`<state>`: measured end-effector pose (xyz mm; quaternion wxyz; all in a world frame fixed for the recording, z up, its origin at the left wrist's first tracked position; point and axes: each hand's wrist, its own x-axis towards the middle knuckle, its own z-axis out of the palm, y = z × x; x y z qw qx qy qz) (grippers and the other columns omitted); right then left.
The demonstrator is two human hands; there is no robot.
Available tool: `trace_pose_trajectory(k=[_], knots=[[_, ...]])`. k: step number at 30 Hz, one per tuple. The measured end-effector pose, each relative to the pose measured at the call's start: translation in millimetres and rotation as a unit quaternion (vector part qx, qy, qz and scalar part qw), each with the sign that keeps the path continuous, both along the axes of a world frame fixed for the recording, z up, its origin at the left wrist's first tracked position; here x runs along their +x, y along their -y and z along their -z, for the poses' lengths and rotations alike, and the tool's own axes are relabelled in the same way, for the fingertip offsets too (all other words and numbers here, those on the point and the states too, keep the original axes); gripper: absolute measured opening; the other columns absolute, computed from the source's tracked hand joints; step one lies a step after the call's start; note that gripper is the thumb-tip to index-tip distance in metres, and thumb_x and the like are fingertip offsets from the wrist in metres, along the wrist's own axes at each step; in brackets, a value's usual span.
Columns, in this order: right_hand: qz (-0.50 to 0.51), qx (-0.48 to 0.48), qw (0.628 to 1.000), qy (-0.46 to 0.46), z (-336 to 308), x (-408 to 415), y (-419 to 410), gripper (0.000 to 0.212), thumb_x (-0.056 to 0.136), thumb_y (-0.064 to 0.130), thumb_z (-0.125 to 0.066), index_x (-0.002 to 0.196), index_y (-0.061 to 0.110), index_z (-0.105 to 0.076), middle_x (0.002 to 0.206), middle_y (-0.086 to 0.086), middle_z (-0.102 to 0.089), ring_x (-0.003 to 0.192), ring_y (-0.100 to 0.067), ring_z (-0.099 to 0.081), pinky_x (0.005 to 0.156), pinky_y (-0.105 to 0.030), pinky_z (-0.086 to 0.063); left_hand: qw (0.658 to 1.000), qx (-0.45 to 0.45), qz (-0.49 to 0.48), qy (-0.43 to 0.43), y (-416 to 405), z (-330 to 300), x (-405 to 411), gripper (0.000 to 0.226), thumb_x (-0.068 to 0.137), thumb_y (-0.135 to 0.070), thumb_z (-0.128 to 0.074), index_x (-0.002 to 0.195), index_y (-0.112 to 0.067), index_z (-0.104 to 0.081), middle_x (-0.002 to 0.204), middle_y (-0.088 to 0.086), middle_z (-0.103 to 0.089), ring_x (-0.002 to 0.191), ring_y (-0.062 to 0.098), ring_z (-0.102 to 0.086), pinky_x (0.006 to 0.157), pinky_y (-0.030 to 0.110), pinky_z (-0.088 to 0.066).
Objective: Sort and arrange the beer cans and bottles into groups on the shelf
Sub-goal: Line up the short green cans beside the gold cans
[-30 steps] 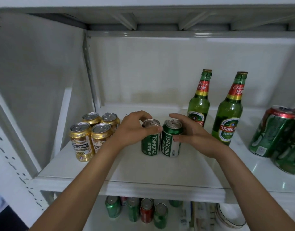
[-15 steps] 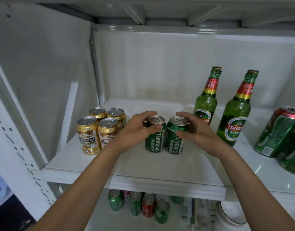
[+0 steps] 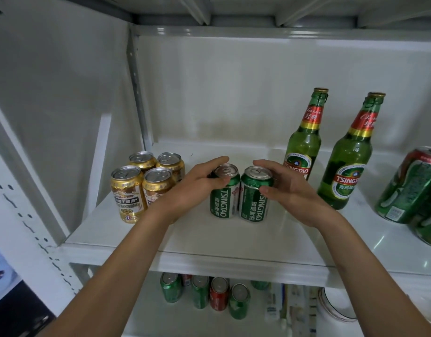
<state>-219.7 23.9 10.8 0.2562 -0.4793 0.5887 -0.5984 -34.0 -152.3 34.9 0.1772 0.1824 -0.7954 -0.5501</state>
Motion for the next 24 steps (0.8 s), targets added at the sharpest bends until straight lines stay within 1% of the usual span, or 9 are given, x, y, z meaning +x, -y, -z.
trace_pose_trajectory(k=[3, 7, 11, 13, 16, 19, 20, 22, 24], knots=[[-0.001, -0.01, 1.0, 0.005, 2, 1, -1, 0.054, 0.09, -0.006, -0.066, 0.137, 0.021, -0.058, 0.132, 0.002, -0.07, 0.127, -0.017, -0.064, 0.099, -0.03, -0.054, 1.0, 0.009, 0.004, 0.006, 1, 0, -2, 0.063, 0.087, -0.036, -0.067, 0.148, -0.044, -0.052, 0.157, -0.01, -0.05, 0.146, 0.015, -0.044, 0.124, 0.046, -0.034], [-0.002, -0.018, 1.0, 0.019, 2, 4, -1, 0.055, 0.086, 0.002, -0.07, 0.135, 0.023, -0.059, 0.132, 0.003, -0.07, 0.128, -0.016, -0.063, 0.1, -0.03, -0.054, 0.998, 0.045, 0.033, -0.011, 8, 3, -6, 0.054, 0.074, -0.044, -0.071, 0.124, -0.063, -0.062, 0.151, -0.011, -0.057, 0.143, 0.017, -0.049, 0.123, 0.048, -0.033], [-0.001, -0.023, 0.999, 0.025, 3, 6, -2, 0.055, 0.09, -0.006, -0.067, 0.137, 0.021, -0.058, 0.133, 0.0, -0.069, 0.129, -0.02, -0.062, 0.104, -0.037, -0.053, 0.999, 0.039, 0.033, -0.003, 7, 4, -5, 0.057, 0.077, -0.044, -0.067, 0.132, -0.057, -0.061, 0.147, -0.011, -0.06, 0.141, 0.018, -0.051, 0.122, 0.049, -0.034], [0.009, -0.023, 0.999, 0.024, 3, 9, -3, 0.056, 0.091, -0.006, -0.068, 0.138, 0.021, -0.057, 0.133, 0.001, -0.069, 0.127, -0.019, -0.063, 0.102, -0.038, -0.053, 0.999, 0.025, 0.027, -0.003, -1, 1, -4, 0.057, 0.085, -0.038, -0.064, 0.139, -0.052, -0.057, 0.148, -0.012, -0.057, 0.14, 0.015, -0.049, 0.119, 0.042, -0.037], [0.044, -0.046, 0.997, 0.034, -2, 16, -10, 0.06, 0.089, 0.001, -0.073, 0.144, 0.017, -0.052, 0.138, -0.006, -0.064, 0.127, -0.02, -0.064, 0.102, -0.035, -0.054, 0.999, -0.038, 0.018, -0.035, -15, -7, 0, 0.045, 0.103, -0.033, -0.058, 0.146, -0.044, -0.05, 0.15, -0.018, -0.05, 0.135, 0.002, -0.044, 0.101, 0.018, -0.038], [0.129, -0.123, 0.983, 0.043, -9, 22, -28, 0.055, 0.093, -0.004, -0.065, 0.144, 0.006, -0.048, 0.129, -0.018, -0.067, 0.119, -0.023, -0.067, 0.097, -0.027, -0.054, 0.984, -0.139, -0.007, -0.109, -23, -12, -1, 0.042, 0.103, -0.032, -0.059, 0.143, -0.04, -0.053, 0.146, -0.023, -0.048, 0.125, -0.023, -0.04, 0.103, 0.007, -0.033], [0.156, -0.152, 0.975, 0.041, -11, 23, -36, 0.053, 0.093, -0.006, -0.065, 0.142, 0.002, -0.047, 0.121, -0.022, -0.069, 0.114, -0.026, -0.069, 0.098, -0.028, -0.054, 0.974, -0.181, -0.016, -0.133, -24, -13, -1, 0.041, 0.102, -0.028, -0.061, 0.142, -0.036, -0.056, 0.145, -0.021, -0.05, 0.124, -0.026, -0.039, 0.101, 0.001, -0.031], [0.208, -0.195, 0.958, 0.023, -16, 22, -56, 0.049, 0.092, -0.007, -0.066, 0.138, -0.002, -0.049, 0.103, -0.02, -0.072, 0.103, -0.026, -0.071, 0.1, -0.032, -0.054, 0.948, -0.258, -0.022, -0.182, -28, -14, -10, 0.037, 0.101, -0.018, -0.063, 0.137, -0.025, -0.061, 0.142, -0.01, -0.054, 0.13, -0.014, -0.043, 0.103, -0.001, -0.028], [0.251, -0.22, 0.943, -0.003, -22, 20, -79, 0.042, 0.091, -0.009, -0.067, 0.131, -0.002, -0.054, 0.089, -0.009, -0.074, 0.094, -0.024, -0.071, 0.099, -0.035, -0.054, 0.925, -0.306, -0.014, -0.224, -39, -18, -20, 0.032, 0.1, -0.012, -0.064, 0.131, -0.019, -0.064, 0.138, -0.003, -0.057, 0.131, -0.005, -0.048, 0.106, 0.004, -0.029]])
